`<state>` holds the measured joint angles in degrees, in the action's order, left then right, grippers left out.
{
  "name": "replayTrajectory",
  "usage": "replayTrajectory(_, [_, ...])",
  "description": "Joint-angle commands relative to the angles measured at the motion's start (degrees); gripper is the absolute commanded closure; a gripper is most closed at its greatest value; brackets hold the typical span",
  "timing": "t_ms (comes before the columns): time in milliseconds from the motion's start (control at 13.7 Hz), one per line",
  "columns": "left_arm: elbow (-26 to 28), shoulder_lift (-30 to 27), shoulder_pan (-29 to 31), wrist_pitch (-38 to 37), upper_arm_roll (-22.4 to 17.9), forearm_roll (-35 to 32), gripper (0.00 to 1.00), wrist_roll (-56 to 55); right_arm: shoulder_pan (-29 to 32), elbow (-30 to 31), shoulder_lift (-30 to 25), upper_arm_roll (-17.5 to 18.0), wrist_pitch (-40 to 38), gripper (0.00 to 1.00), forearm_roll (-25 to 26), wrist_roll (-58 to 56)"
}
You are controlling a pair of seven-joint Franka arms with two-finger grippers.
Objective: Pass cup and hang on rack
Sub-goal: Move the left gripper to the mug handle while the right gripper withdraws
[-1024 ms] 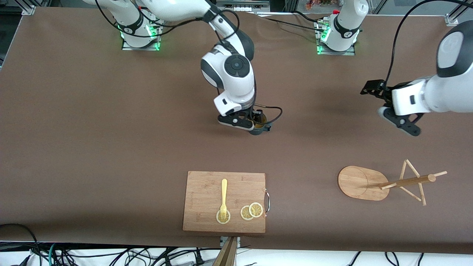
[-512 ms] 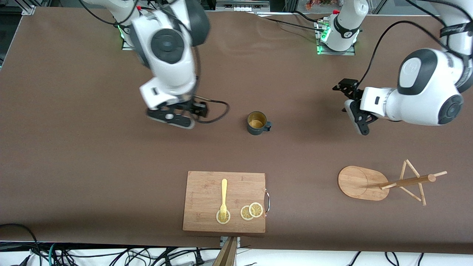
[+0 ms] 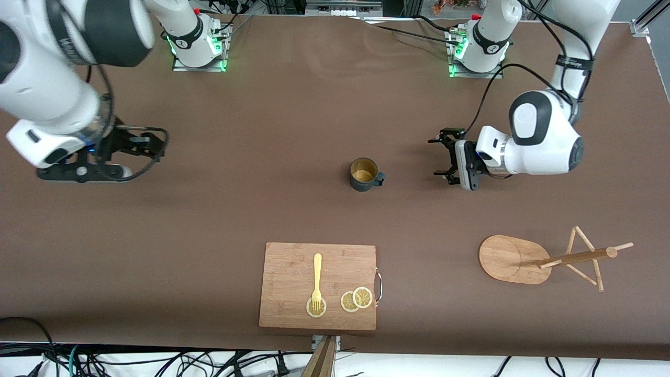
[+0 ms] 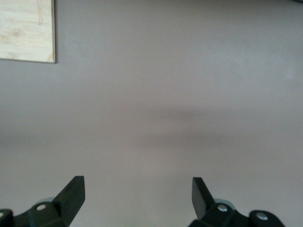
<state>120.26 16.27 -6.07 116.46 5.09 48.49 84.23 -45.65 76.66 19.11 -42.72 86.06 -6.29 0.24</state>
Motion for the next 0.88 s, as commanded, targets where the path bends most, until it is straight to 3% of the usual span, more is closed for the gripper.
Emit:
replayTrajectory(0, [2.34, 1.65, 0.18, 6.91, 2.9, 5.98, 0.0, 12.05, 4.23, 2.43, -0.83, -0.97, 0.07, 0.0, -3.89, -10.23])
replayTrajectory(146, [3.23, 4.63, 0.27, 11.93, 4.66, 13.35, 0.0, 21.18, 10.36, 3.57, -2.39, 3.4, 0.42, 0.0, -3.9, -12.37])
replayTrajectory(512, [1.65, 14.57, 0.45, 12.92, 4.93, 34.19, 0.0, 52.92, 38.13, 11.65, -10.74, 35.98, 4.72, 0.0, 4.78, -11.5])
replayTrajectory(659, [0.16, 16.24, 0.45, 12.92, 4.93, 36.41, 0.0, 57.78, 45.17, 18.74, -16.0, 42.6, 8.48, 0.0, 5.33, -11.49])
replayTrajectory(805, [-1.16, 17.13, 0.45, 12.92, 4.93, 36.5, 0.0, 58.59, 48.01, 27.27, -22.16, 44.73, 13.76, 0.0, 5.59, -10.8])
